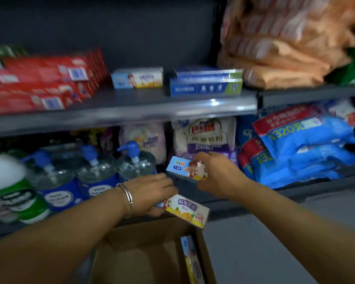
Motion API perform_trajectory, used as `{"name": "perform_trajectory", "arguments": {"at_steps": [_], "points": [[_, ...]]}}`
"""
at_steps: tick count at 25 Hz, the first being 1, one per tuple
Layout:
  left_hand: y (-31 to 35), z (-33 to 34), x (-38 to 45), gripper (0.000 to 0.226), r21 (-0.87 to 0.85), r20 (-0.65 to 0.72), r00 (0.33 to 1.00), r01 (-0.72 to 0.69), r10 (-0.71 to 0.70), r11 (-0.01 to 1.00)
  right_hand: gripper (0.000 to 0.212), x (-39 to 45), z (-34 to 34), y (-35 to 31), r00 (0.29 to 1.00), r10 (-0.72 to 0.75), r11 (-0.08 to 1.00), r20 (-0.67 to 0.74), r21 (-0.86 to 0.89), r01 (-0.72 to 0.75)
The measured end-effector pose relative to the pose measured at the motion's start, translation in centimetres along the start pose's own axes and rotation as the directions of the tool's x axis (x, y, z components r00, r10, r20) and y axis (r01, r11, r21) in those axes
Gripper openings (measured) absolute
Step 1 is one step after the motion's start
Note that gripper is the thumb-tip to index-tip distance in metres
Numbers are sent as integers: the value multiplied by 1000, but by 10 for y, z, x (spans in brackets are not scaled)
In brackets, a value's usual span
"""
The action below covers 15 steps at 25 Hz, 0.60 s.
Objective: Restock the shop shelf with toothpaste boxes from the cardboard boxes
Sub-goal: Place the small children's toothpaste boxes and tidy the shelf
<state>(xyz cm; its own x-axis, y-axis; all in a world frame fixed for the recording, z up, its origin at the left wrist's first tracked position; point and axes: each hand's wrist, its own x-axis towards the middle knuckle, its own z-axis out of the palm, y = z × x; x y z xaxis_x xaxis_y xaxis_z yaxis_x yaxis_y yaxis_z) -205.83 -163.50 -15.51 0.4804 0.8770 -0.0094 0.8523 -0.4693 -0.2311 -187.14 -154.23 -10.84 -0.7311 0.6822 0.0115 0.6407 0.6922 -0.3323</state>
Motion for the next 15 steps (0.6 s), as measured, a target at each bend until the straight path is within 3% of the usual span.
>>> {"name": "perform_trajectory", "arguments": {"at_steps": [5, 11, 15], "points": [[-21, -87, -31, 43, 35, -233, 966, 126, -114, 991, 58, 2, -88, -35, 995, -97, 994, -38, -62, 95], [-67, -143, -33, 46, 91, -319, 931, 217, -178, 972, 78, 44, -162, -54, 979, -185, 978, -85, -110, 176], [-108, -162, -25, 48, 141, -376, 906, 265, -197, 954, 78, 96, -194, -68, 968, -224, 973, -115, -81, 215]]}}
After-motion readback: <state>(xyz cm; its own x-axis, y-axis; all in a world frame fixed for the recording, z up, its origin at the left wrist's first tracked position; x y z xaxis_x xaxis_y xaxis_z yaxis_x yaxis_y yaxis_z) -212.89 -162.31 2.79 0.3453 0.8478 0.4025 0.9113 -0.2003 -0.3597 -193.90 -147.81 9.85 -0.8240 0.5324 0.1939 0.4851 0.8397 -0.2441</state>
